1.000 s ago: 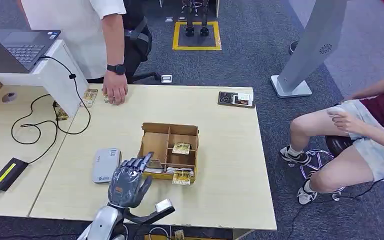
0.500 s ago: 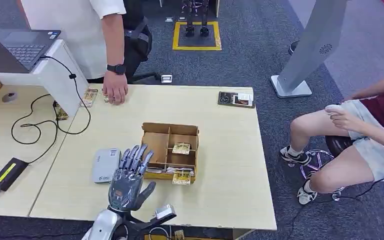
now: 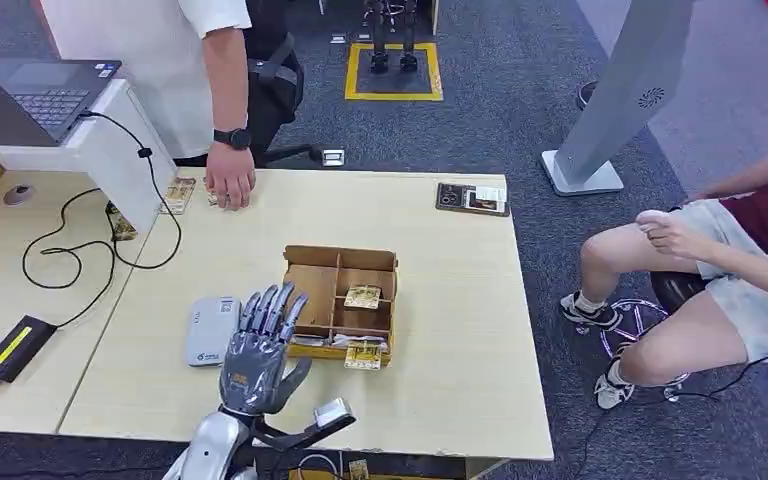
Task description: Pass the card to the sensor for recognition and then transmit it.
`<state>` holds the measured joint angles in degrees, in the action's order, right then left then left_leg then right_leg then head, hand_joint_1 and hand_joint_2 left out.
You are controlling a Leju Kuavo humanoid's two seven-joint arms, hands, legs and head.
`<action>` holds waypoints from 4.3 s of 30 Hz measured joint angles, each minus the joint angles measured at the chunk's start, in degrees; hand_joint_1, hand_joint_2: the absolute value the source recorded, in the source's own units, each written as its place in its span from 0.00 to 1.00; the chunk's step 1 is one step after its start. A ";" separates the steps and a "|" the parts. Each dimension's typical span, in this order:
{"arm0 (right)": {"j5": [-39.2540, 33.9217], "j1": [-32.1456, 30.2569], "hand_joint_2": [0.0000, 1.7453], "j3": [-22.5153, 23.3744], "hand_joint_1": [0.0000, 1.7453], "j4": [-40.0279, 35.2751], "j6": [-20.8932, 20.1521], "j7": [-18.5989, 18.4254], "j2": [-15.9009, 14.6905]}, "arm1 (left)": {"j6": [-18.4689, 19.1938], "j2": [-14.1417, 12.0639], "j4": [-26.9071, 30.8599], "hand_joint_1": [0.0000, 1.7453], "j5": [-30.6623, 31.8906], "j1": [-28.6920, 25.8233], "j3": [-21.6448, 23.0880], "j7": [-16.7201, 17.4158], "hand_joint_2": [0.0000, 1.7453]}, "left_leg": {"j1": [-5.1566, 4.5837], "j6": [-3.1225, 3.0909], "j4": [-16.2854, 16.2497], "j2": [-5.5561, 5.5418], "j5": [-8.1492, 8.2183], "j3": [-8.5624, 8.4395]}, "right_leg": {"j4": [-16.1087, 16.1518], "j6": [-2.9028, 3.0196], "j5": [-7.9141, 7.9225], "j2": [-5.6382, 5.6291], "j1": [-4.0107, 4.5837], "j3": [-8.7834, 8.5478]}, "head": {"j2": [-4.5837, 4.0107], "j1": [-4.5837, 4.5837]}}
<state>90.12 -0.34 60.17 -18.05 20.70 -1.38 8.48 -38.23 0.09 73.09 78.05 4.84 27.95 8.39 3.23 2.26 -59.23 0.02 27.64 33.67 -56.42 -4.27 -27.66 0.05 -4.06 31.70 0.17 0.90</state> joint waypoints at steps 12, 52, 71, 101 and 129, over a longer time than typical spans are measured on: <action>0.00 0.73 1.00 -0.61 0.00 1.86 0.77 -0.24 -0.72 | 1.64 0.42 -6.34 0.00 6.08 2.57 0.04 5.73 1.00 | 0.00 0.00 0.00 0.00 0.00 0.00 | 0.00 0.00 0.00 -0.01 0.00 0.01 | 0.00 0.00; -0.02 0.93 1.00 -1.11 0.00 2.88 1.16 -0.07 -1.22 | -1.31 0.96 -8.61 1.00 -0.20 3.37 0.15 1.18 1.00 | 0.00 0.00 0.00 0.00 0.00 0.00 | 0.00 0.00 0.00 0.00 0.00 0.01 | 0.00 0.00; -0.02 1.37 1.00 -3.04 0.00 3.43 1.36 -0.72 -1.22 | -0.02 0.37 -2.56 1.00 -8.32 15.28 -1.16 -1.42 1.00 | 0.00 0.02 -0.01 -0.02 -0.02 0.00 | -0.02 0.01 0.02 0.01 0.00 -0.03 | 0.00 0.00; -0.96 2.93 1.00 -4.59 0.00 4.57 1.95 -1.27 -1.31 | 7.63 -1.07 -14.16 1.00 -13.11 36.42 -4.57 5.51 1.00 | 0.00 -0.02 -0.02 -0.02 -0.13 0.05 | -0.03 0.03 0.10 -0.01 0.00 0.02 | 0.00 0.02; -0.87 2.90 1.00 -5.40 0.00 4.57 2.38 -1.62 -1.42 | 4.92 -0.94 -16.06 0.00 -16.17 34.40 -5.44 2.84 1.00 | 0.00 -0.03 -0.02 -0.02 -0.11 0.06 | -0.03 0.03 0.09 0.00 0.00 0.03 | 0.00 0.02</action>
<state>89.24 2.56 54.77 -13.49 23.08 -2.99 7.06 -33.31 -0.85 57.02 61.88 39.24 22.51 11.23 3.23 2.22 -59.25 0.00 27.52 33.73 -56.45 -4.24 -27.57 0.05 -4.06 31.73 0.17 0.92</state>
